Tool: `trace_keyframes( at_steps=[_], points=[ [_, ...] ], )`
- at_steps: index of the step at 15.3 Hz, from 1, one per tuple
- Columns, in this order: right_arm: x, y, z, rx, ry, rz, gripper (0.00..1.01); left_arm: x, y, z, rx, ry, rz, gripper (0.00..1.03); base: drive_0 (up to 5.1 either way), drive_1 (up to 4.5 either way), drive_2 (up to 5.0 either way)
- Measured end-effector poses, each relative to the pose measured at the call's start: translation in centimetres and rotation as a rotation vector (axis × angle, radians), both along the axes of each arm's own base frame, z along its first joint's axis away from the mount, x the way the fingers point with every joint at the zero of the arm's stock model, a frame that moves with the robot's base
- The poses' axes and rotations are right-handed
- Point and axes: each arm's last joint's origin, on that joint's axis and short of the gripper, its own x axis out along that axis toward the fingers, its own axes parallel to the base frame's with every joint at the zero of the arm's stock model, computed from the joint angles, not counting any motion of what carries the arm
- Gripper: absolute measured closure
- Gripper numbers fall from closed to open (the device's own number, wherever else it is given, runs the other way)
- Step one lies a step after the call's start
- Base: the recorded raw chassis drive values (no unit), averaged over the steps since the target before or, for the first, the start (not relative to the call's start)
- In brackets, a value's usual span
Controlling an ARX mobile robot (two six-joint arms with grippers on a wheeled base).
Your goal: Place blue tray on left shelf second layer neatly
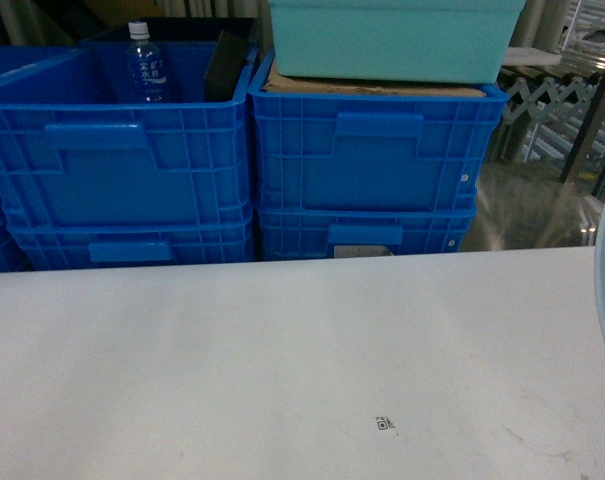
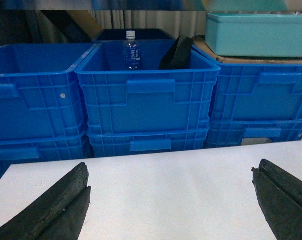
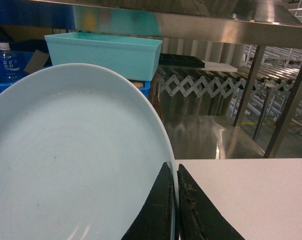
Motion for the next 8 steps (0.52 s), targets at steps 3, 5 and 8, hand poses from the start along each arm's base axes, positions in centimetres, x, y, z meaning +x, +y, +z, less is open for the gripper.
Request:
trace_keyframes(
  at_steps=[3,5,8],
  points=[
    [0.0,0.0,-0.01,0.0,0.002,0.0,0.99,0.0,0.0,-0.03,0.0,0.003,0.001,0.05,-0.6,-0.64,-0.6],
    [0.0,0.0,-0.02,0.0,0.002,0.001,0.99,0.0,0.01,-0.03,0.0,0.003,0.002,0.05,-1.8,-1.85,-1.8],
    [0.0,0.0,-0.01,0.0,0.002,0.001,0.99,0.0,0.01,-0.03,0.0,0.003,0.002,0.05,-2.1,-2.12,-2.1]
  ],
)
